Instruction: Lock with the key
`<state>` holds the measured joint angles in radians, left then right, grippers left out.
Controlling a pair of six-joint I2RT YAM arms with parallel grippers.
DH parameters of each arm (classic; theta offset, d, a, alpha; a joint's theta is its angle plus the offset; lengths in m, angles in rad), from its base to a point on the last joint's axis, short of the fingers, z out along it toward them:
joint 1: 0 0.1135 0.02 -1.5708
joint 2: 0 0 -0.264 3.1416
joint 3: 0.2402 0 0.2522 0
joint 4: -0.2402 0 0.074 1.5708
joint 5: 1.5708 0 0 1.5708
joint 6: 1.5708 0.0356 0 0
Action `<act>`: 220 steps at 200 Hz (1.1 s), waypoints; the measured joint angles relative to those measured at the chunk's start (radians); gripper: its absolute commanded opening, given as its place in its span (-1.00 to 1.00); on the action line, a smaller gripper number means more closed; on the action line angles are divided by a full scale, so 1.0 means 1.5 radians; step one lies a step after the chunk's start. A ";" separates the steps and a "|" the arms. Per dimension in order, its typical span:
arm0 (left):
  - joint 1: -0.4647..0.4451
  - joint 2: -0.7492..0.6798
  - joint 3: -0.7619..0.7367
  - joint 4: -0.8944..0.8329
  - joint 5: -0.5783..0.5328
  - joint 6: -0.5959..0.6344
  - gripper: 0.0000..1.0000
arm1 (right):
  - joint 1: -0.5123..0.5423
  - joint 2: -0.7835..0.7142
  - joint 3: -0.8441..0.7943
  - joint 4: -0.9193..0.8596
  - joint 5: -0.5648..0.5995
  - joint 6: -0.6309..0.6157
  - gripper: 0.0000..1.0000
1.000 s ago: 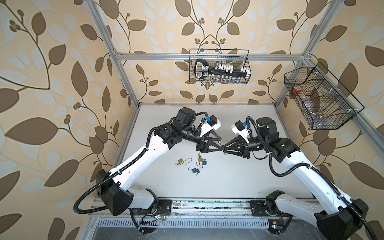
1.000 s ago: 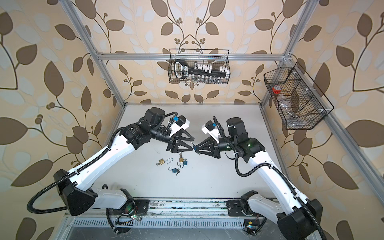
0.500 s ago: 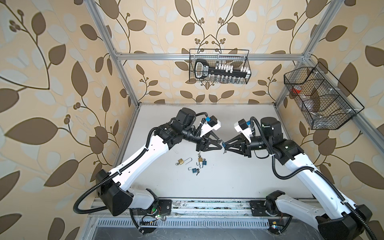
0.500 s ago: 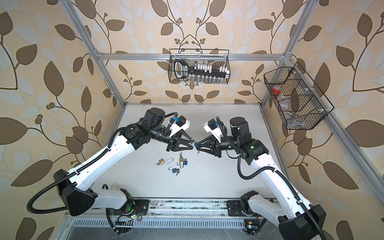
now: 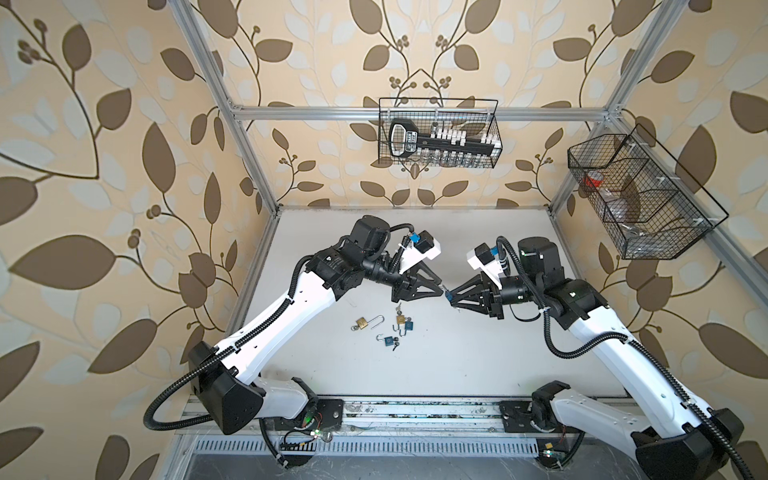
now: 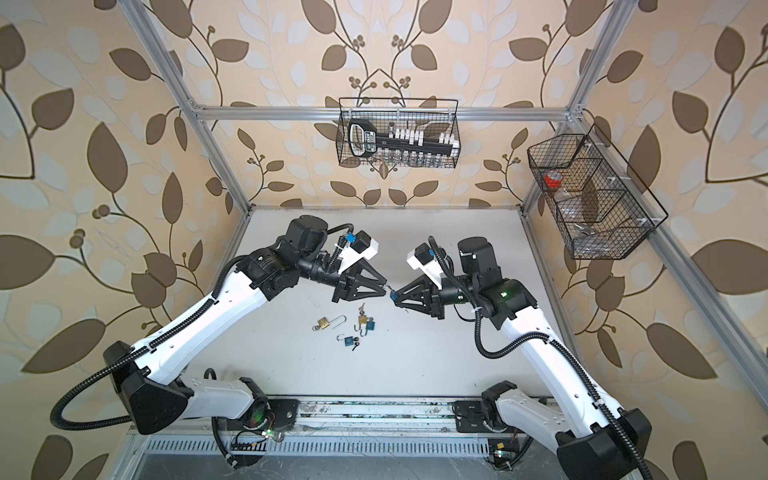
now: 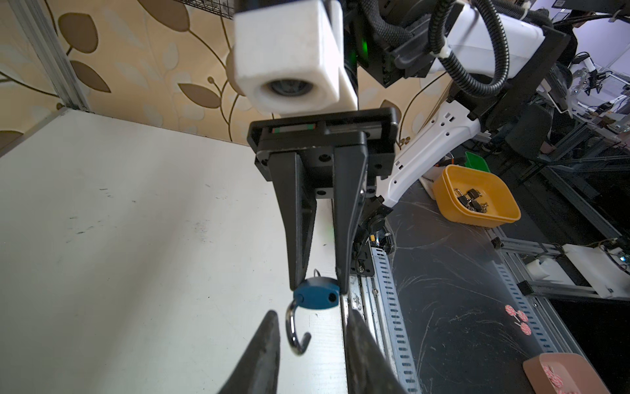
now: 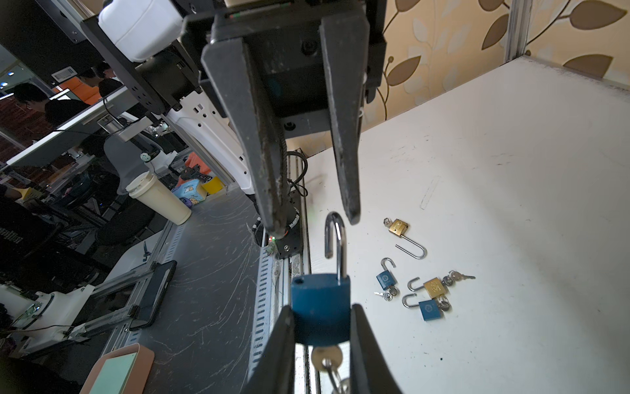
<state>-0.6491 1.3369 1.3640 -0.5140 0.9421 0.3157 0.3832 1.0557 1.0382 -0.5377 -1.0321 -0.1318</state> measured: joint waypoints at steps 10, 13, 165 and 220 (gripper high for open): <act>0.000 0.000 0.000 0.000 0.000 0.000 -0.32 | 0.000 0.000 0.000 0.000 0.000 0.000 -1.00; 0.000 0.000 0.000 0.000 0.000 0.000 -0.32 | 0.000 0.000 0.000 0.000 -0.001 0.000 -1.00; 0.000 0.008 0.001 -0.005 0.007 -0.002 -0.84 | 0.001 0.000 0.000 0.007 -0.020 0.008 -1.00; -0.004 0.010 0.001 -0.004 0.004 -0.004 -1.00 | 0.001 -0.002 0.000 0.006 -0.022 0.010 -1.00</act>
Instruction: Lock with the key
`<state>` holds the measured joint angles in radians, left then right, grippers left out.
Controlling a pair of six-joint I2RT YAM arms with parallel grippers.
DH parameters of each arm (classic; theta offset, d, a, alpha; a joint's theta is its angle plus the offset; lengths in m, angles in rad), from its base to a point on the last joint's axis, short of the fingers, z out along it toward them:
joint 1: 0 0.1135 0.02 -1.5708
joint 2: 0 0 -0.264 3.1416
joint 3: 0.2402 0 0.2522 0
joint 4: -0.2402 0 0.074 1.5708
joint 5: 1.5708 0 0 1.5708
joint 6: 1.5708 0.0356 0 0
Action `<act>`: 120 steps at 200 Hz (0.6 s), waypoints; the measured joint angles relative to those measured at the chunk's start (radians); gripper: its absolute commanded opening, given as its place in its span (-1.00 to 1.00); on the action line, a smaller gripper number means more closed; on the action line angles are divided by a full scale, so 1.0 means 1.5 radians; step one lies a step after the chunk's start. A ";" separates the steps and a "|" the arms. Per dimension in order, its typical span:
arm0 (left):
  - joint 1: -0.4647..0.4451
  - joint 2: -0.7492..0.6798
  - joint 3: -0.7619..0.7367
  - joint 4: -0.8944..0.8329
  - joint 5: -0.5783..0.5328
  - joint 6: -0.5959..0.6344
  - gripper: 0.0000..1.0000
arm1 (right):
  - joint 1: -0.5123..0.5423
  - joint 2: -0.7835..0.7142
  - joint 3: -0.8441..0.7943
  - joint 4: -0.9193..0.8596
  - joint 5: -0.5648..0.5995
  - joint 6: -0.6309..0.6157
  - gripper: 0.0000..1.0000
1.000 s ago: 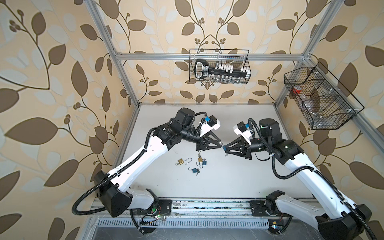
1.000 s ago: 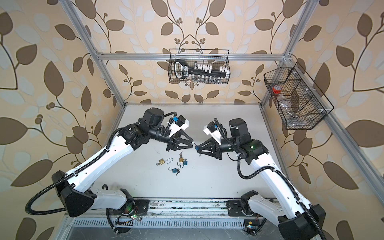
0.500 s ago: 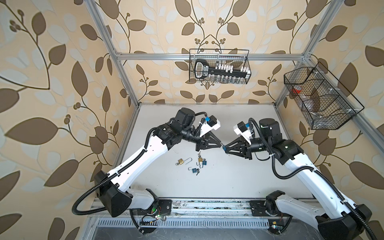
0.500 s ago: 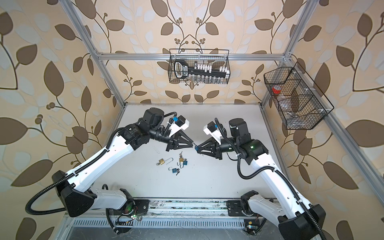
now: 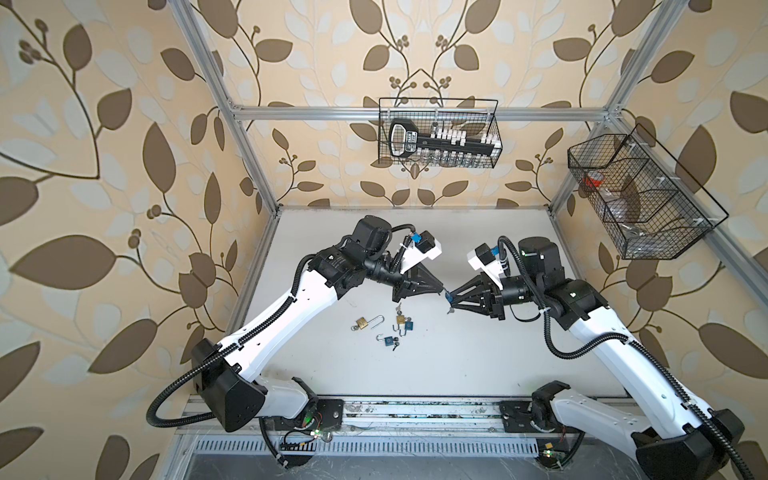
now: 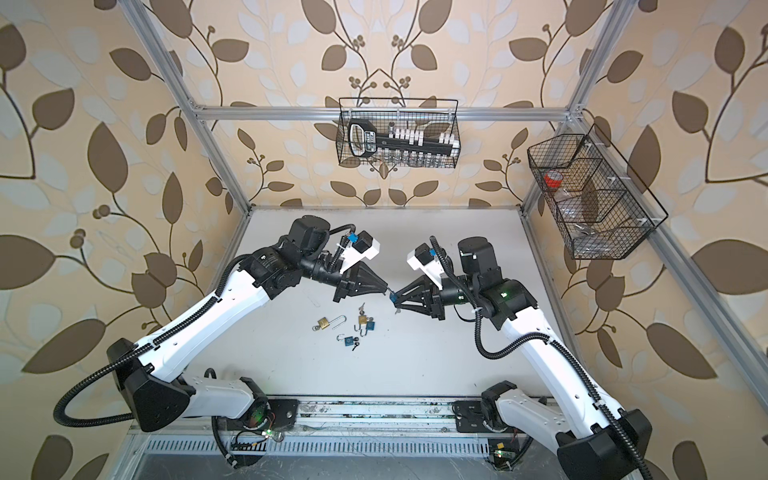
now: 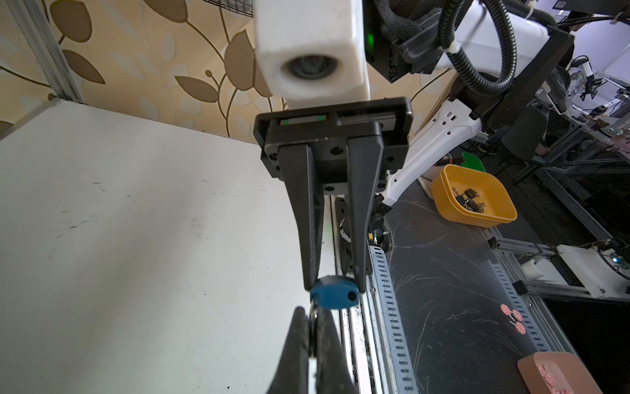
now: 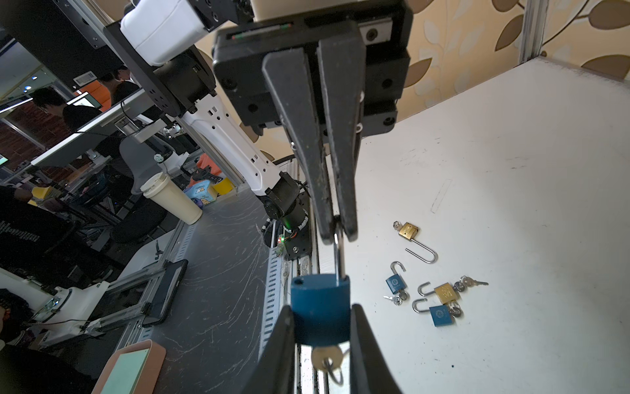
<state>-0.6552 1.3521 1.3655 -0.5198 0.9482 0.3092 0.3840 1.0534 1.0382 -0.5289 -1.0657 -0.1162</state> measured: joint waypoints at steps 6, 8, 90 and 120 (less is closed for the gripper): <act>0.000 0.000 0.000 0.000 0.000 -0.001 -1.00 | 0.000 -0.001 0.000 0.000 0.001 0.000 -0.97; 0.000 0.000 0.000 0.001 -0.001 -0.002 -1.00 | 0.000 -0.001 0.000 0.000 0.001 0.000 -0.90; -0.006 -0.024 -0.040 0.150 -0.013 -0.151 -1.00 | -0.001 -0.131 -0.084 0.245 0.185 0.161 0.13; 0.028 -0.037 -0.069 0.242 -0.022 -0.249 -1.00 | -0.001 -0.135 -0.142 0.384 0.212 0.260 0.12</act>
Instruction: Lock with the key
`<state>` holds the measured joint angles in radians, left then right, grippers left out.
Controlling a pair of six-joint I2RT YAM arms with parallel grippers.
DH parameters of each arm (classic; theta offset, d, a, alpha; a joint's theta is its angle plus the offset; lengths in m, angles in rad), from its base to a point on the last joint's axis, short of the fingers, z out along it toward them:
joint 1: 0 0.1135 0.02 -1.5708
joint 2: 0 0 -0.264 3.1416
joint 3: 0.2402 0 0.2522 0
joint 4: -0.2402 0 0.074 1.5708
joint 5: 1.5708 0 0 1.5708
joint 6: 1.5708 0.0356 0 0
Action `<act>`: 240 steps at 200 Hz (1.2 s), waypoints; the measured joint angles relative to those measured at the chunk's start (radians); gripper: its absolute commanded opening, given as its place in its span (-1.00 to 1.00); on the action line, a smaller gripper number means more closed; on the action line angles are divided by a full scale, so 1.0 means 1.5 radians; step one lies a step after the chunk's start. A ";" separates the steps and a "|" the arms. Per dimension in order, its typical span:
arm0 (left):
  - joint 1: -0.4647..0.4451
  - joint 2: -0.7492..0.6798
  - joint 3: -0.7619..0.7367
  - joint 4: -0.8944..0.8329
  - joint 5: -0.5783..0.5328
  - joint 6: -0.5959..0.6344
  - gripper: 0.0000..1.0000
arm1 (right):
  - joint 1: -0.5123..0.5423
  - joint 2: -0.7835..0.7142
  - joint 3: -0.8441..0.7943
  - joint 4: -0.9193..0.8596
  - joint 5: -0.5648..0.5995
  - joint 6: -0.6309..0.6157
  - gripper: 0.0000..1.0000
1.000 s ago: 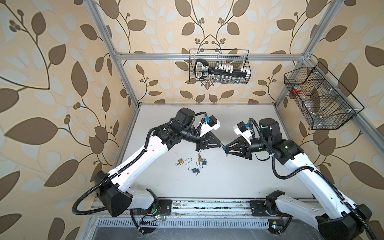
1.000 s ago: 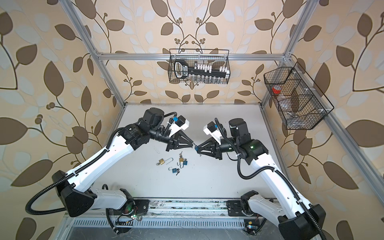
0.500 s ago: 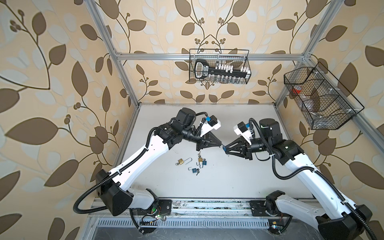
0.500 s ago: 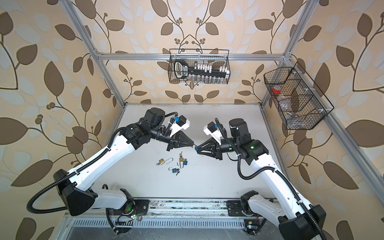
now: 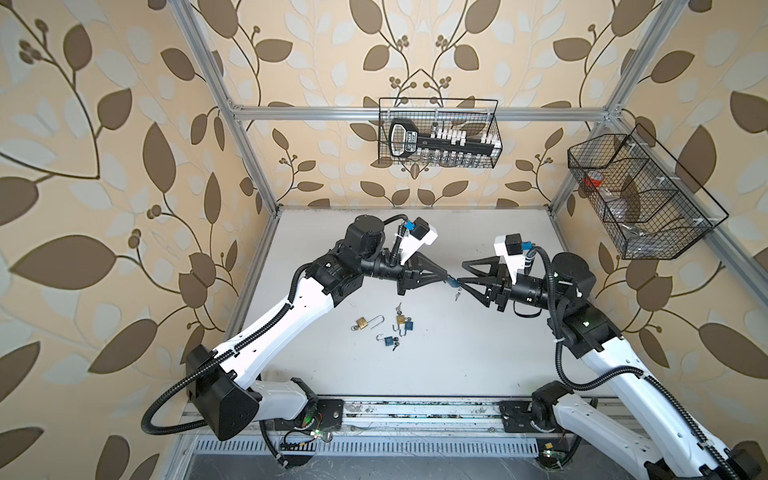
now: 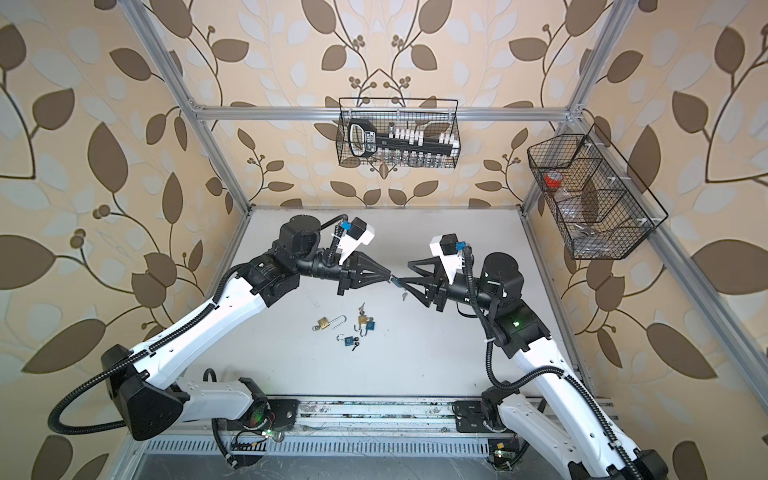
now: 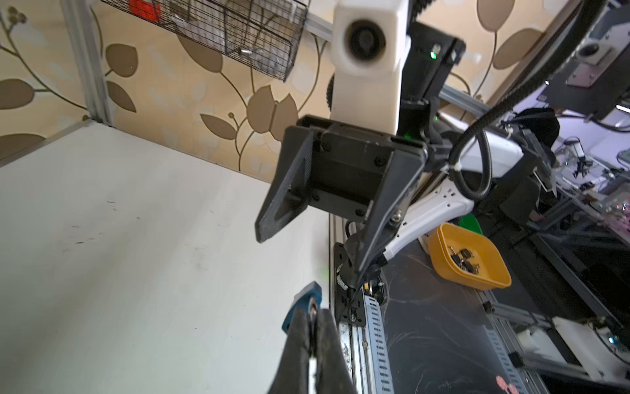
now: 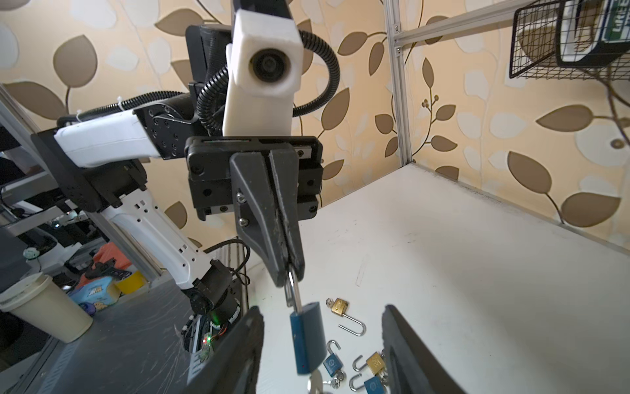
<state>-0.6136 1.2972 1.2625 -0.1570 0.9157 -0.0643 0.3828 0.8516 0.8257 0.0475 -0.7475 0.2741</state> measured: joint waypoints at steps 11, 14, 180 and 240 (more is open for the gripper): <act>0.016 -0.003 -0.007 0.034 -0.002 -0.037 -1.00 | 0.000 0.003 -0.014 0.045 0.000 0.033 0.12; 0.020 -0.004 -0.009 0.044 -0.002 -0.047 -1.00 | 0.000 0.004 -0.016 0.056 0.000 0.041 0.11; 0.077 0.001 -0.039 0.417 0.049 -0.362 -1.00 | 0.005 0.083 -0.001 0.437 -0.021 0.071 0.20; 0.107 0.001 -0.041 0.507 0.082 -0.421 -1.00 | 0.027 0.141 0.040 0.439 -0.030 0.043 0.04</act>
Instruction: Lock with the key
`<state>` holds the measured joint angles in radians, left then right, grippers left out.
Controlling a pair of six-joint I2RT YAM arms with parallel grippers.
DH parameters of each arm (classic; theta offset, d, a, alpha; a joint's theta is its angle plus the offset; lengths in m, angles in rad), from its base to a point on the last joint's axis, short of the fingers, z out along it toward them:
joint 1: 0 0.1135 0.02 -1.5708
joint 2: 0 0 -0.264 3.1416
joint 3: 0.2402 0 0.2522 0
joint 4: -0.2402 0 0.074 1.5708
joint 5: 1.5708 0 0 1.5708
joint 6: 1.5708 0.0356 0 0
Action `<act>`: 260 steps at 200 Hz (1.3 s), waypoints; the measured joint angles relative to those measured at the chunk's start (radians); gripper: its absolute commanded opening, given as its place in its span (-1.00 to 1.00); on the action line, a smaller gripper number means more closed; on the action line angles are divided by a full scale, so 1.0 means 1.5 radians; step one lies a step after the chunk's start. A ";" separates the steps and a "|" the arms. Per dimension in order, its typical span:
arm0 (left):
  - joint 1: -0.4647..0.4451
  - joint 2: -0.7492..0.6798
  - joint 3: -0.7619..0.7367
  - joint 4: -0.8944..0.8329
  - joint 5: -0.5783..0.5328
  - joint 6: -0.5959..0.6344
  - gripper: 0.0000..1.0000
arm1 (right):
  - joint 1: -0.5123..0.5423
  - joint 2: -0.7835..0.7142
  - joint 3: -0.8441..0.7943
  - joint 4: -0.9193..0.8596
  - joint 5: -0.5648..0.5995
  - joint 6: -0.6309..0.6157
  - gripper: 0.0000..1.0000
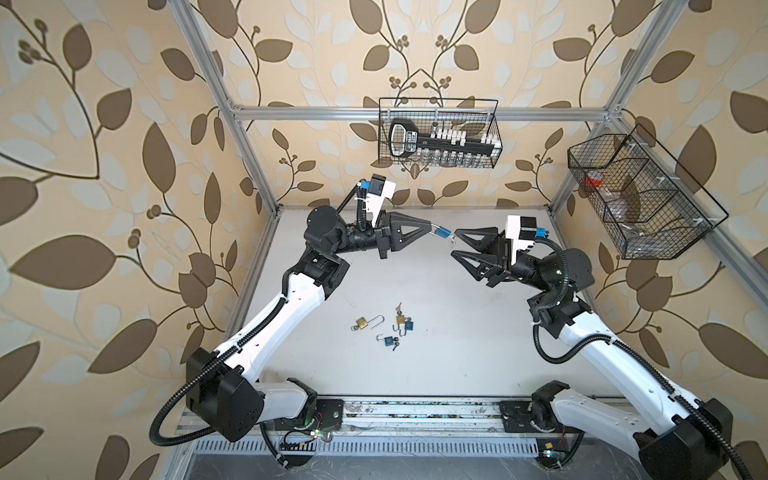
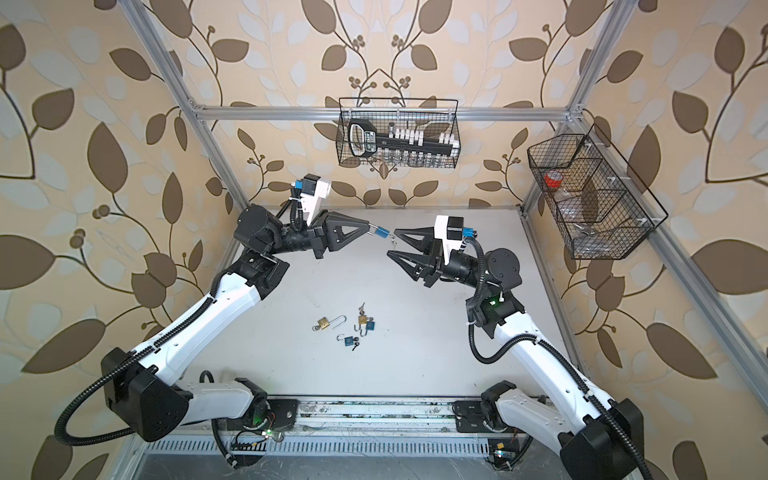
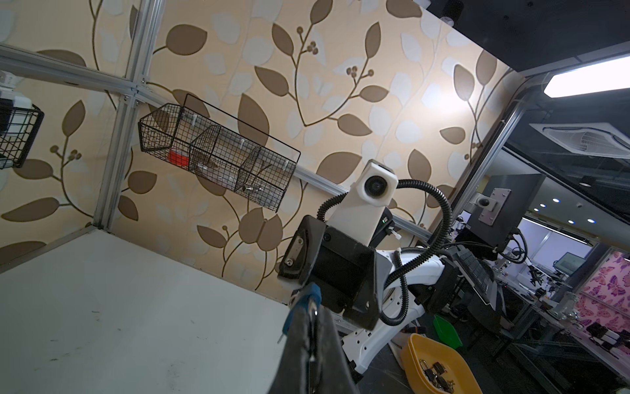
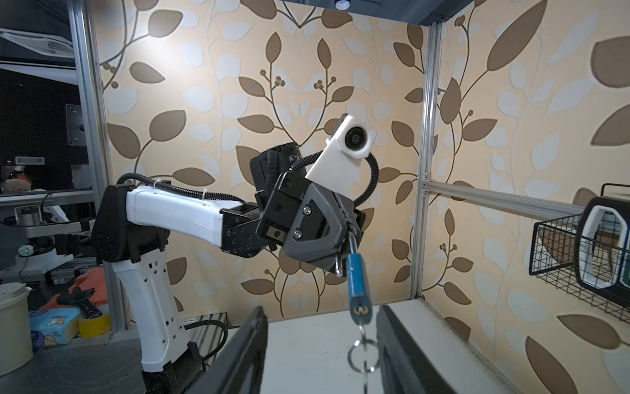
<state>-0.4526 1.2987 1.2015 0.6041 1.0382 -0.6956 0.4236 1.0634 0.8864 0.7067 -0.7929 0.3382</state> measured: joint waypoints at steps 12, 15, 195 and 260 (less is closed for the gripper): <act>0.002 0.000 -0.002 0.014 0.004 -0.010 -1.00 | 0.002 0.012 0.007 0.003 0.003 -0.004 0.01; 0.002 0.000 -0.003 0.017 0.005 -0.011 -1.00 | 0.002 0.016 0.008 0.004 0.005 -0.004 0.00; 0.015 0.000 -0.018 0.055 0.026 -0.030 -1.00 | 0.051 0.065 0.040 0.024 0.038 0.001 -1.00; 0.019 0.000 -0.016 -0.030 0.045 0.034 -0.29 | 0.052 0.049 0.076 -0.135 0.021 0.024 -1.00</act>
<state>-0.4236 1.2987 1.1778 0.5594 1.1057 -0.6445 0.5022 1.1374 0.9997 0.5045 -0.7609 0.3737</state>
